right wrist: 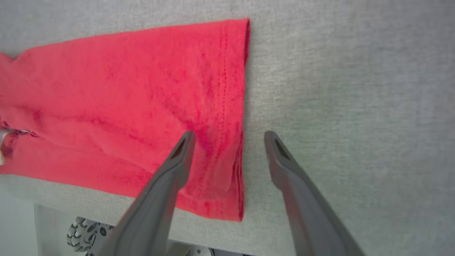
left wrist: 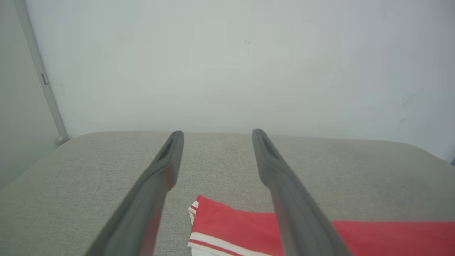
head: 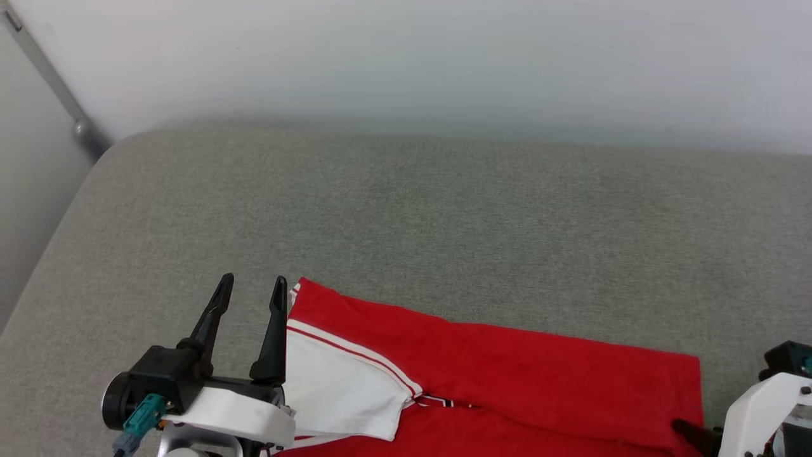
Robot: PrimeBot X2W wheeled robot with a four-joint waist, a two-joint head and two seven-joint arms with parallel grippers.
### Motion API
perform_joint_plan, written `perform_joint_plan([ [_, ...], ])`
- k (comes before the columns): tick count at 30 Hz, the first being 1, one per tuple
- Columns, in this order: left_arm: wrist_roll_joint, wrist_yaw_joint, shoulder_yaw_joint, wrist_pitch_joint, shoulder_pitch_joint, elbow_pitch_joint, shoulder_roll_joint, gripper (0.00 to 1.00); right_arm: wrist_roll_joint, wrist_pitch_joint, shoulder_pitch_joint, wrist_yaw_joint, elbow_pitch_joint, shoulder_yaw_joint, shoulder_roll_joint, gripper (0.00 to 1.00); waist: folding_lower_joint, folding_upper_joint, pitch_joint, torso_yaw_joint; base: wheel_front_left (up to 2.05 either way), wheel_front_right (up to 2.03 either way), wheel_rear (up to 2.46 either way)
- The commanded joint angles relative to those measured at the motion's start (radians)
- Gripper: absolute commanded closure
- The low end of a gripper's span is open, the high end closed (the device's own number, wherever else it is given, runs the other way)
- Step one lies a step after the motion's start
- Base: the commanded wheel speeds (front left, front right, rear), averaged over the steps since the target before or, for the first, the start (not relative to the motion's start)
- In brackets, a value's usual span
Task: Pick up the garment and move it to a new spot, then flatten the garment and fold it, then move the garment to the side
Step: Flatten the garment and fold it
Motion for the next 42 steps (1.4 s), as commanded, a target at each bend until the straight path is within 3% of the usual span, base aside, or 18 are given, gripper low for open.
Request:
perform_joint_plan([
  [1,0.008,-0.004,0.000,-0.004,-0.017,-0.002,-0.013,0.00,-0.006,0.006,-0.021,-0.001,0.031,0.003,0.008,0.00,0.0001,0.0000,0.031,0.034,0.00,0.00,0.00],
  [8,0.028,-0.015,0.003,-0.008,-0.030,0.009,-0.034,0.00,0.018,0.040,-0.030,0.000,0.183,0.036,0.037,0.00,0.0001,0.0000,0.060,0.059,0.00,0.00,0.00],
  [10,0.032,-0.016,0.006,-0.009,-0.029,0.011,-0.036,0.00,0.024,0.047,-0.033,0.000,0.204,0.046,0.045,0.87,0.0001,0.0000,0.063,0.057,0.00,0.00,0.00],
  [11,0.033,-0.017,0.008,-0.009,-0.030,0.012,-0.036,0.00,0.029,0.049,-0.036,0.000,0.210,0.051,0.044,1.00,0.0001,0.0000,0.064,0.054,0.00,0.00,0.00],
  [27,0.048,0.014,0.009,0.039,0.002,0.019,-0.001,0.00,0.055,0.001,-0.142,-0.001,0.146,0.084,-0.082,1.00,0.0001,0.0000,0.014,-0.034,0.00,0.00,0.00],
  [32,0.046,0.034,0.015,0.048,0.020,0.009,0.009,0.00,0.022,0.017,-0.164,-0.001,0.125,0.007,-0.113,1.00,0.0001,0.0000,0.002,-0.069,0.00,0.00,0.00],
  [37,0.047,0.046,0.019,0.049,0.034,0.002,0.015,0.00,-0.025,0.051,-0.156,-0.001,0.088,-0.136,-0.135,1.00,0.0001,0.0000,0.000,-0.094,0.00,0.00,0.00],
  [42,0.046,0.054,0.024,0.044,0.036,0.001,0.018,0.00,-0.027,0.095,-0.165,-0.001,0.047,-0.243,-0.107,1.00,0.0001,0.0000,-0.001,-0.111,0.00,0.00,0.00],
])
